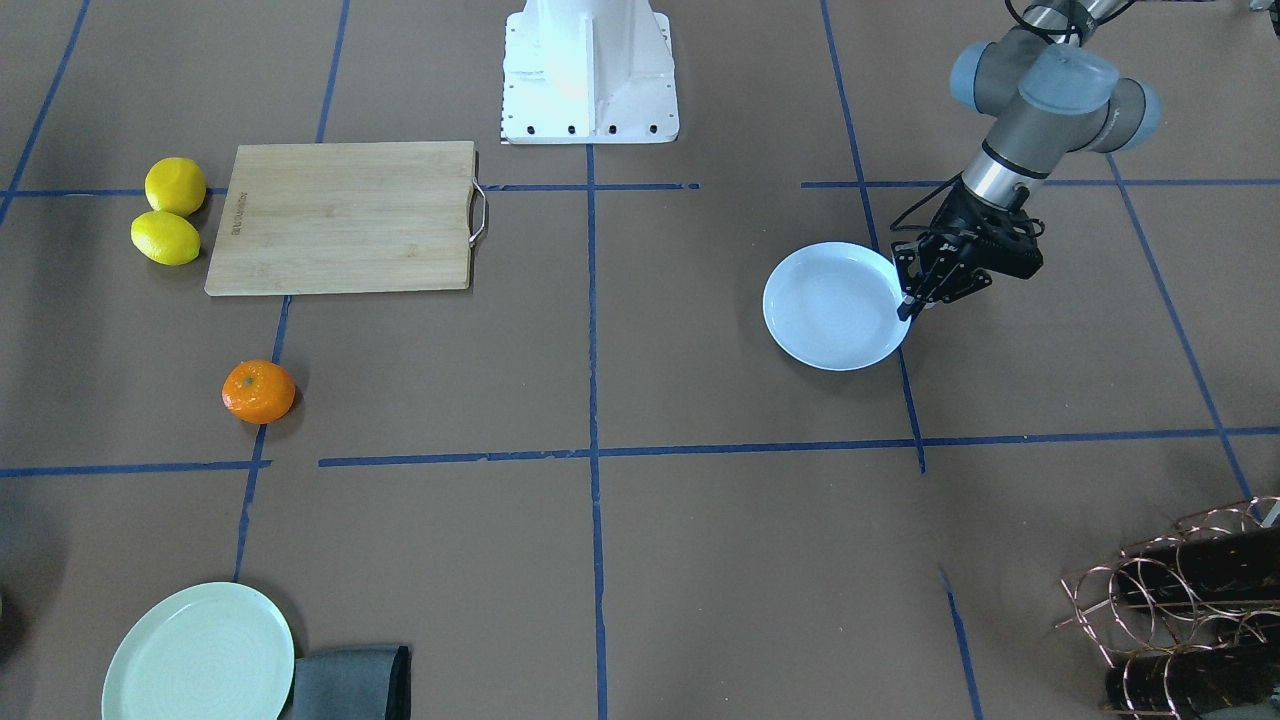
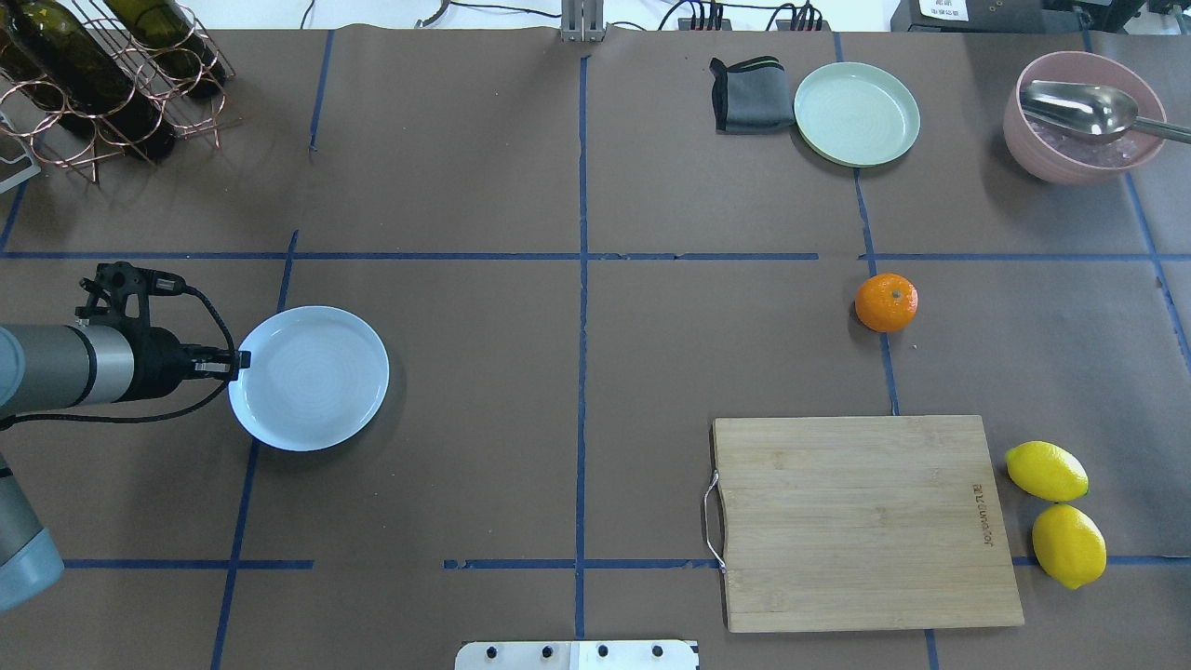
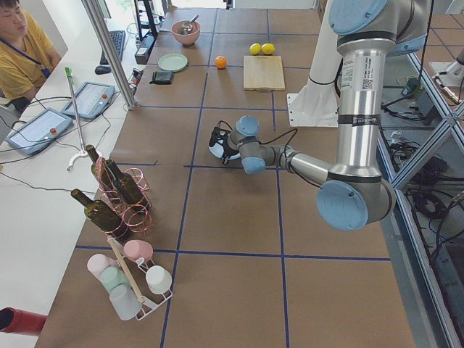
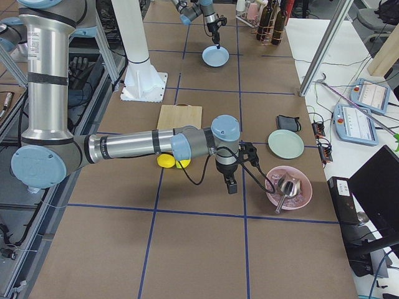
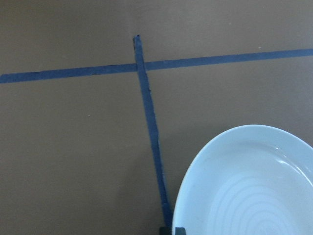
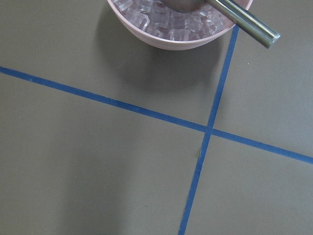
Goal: Pick orange to plate
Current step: 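Push the light blue plate with the left gripper toward the table center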
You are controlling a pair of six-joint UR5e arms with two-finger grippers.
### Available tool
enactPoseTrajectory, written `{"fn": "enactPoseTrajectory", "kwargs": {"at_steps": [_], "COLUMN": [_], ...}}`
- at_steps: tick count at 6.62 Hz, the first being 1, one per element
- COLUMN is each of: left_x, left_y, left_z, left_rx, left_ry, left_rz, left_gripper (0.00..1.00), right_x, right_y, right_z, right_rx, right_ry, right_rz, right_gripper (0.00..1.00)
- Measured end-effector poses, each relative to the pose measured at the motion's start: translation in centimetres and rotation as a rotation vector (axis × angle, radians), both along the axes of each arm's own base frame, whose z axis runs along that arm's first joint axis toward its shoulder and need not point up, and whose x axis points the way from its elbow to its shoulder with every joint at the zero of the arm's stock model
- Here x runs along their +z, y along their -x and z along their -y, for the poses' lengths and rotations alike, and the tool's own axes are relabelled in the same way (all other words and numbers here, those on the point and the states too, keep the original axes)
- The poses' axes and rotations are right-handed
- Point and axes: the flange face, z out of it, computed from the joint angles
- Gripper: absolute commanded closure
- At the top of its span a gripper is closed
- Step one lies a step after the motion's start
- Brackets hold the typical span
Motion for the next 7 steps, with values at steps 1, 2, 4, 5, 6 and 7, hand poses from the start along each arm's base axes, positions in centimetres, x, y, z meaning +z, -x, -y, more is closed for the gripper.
{"fn": "enactPoseTrajectory", "kwargs": {"at_steps": [1, 2, 4, 5, 6, 7], "left_x": [-4.2, -8.4, -14.5, -16.2, -17.0, -17.0], "left_y": [-2.1, -4.9, -12.0, -15.7, -18.5, -20.3], "left_z": [2.4, 4.4, 6.1, 5.3, 4.0, 2.8], "left_rx": [-0.016, -0.032, -0.056, -0.065, -0.064, -0.05], "left_ry": [0.022, 0.06, 0.138, 0.148, 0.15, 0.151], "left_rz": [-0.008, -0.022, -0.053, -0.055, -0.053, -0.047], "left_gripper": [1.0, 1.0, 1.0, 1.0, 1.0, 1.0], "right_x": [0.0, 0.1, 0.2, 0.2, 0.0, 0.0], "right_y": [0.0, 0.0, 0.0, 0.0, 0.0, 0.0], "right_z": [0.0, 0.0, 0.0, 0.0, 0.0, 0.0], "right_rx": [0.0, 0.0, 0.003, 0.011, 0.022, 0.028], "right_ry": [0.0, 0.002, 0.007, 0.014, 0.023, 0.028], "right_rz": [0.0, 0.0, 0.001, 0.004, 0.009, 0.011], "right_gripper": [0.0, 0.0, 0.0, 0.0, 0.0, 0.0]}}
